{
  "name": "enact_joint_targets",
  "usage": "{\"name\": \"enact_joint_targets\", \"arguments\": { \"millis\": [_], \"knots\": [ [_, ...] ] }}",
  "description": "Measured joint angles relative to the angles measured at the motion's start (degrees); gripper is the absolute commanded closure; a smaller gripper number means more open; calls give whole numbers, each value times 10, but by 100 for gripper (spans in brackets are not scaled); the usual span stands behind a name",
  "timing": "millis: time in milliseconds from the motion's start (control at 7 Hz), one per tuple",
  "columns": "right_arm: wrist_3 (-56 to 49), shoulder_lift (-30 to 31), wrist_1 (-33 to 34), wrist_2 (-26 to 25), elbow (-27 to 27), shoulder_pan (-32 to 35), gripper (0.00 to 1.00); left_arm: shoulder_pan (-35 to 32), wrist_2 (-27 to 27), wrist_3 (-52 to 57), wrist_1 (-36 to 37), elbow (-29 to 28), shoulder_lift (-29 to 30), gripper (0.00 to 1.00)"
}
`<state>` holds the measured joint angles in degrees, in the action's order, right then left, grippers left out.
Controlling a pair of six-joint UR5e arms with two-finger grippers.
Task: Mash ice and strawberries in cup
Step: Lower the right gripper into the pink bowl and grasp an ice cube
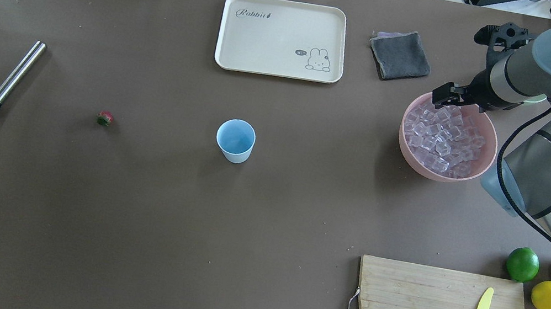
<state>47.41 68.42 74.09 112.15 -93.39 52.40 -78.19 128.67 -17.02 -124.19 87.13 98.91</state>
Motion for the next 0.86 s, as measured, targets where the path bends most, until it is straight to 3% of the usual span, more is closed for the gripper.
{"name": "enact_joint_targets", "arguments": {
  "millis": [857],
  "knots": [
    [1, -16, 0, -28, 23, -9, 2, 1, 1, -1, -1, -5, 1, 2]
  ]
}}
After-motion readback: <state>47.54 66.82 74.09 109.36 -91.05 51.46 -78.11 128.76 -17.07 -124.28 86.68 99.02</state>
